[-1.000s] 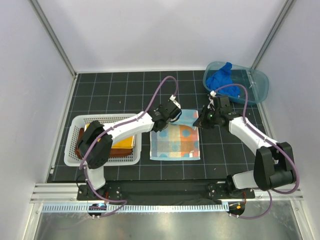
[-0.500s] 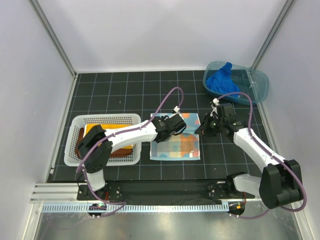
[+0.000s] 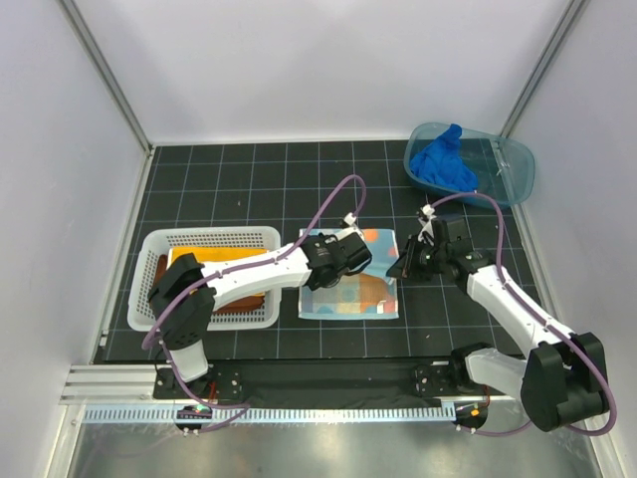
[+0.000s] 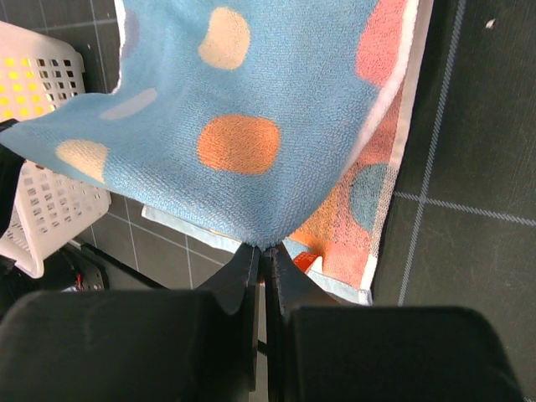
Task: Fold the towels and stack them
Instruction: Fold the towel
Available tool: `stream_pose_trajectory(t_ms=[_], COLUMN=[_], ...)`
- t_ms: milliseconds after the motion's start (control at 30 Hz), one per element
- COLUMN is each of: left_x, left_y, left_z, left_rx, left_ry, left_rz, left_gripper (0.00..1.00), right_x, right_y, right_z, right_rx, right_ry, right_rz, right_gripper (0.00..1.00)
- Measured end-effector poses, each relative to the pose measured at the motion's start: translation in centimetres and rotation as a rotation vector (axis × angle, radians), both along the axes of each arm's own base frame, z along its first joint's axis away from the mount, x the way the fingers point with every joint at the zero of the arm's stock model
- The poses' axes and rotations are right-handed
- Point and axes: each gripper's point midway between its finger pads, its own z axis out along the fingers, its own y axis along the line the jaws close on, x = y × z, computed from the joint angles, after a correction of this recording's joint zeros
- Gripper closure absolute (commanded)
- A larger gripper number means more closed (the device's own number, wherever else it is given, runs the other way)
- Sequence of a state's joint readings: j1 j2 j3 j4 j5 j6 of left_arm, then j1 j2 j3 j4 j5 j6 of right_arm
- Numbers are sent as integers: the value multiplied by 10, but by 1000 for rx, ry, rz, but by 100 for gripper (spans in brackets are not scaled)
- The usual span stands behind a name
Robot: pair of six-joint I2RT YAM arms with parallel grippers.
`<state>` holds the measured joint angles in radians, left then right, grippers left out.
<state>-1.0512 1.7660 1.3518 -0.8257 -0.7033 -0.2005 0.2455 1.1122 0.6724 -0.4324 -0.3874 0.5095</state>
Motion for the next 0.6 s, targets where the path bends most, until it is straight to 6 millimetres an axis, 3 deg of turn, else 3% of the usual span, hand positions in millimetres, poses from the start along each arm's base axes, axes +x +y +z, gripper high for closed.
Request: stream_pose_trajectory(t_ms=[167,300,533,600], left_x=[-7,-14,-28,-31], left_y=[1,-2,-5,-6], left_z=[0,-3,-18,-21], left_rx=[16,19,25,9], left_ry=[2,11,49,61], left_rz=[-1,-1,13,25], left_gripper=[99,89,71,65], right_x=[-7,-15,-28,-31], right_y=[1,1,1,0], right_z=[-8,-18,-35,-38], right_rx=[4,2,-12,-19], right_ry=[22,53,103,115], right_rz=[8,6,0,-5], right_gripper=[99,98,66,62])
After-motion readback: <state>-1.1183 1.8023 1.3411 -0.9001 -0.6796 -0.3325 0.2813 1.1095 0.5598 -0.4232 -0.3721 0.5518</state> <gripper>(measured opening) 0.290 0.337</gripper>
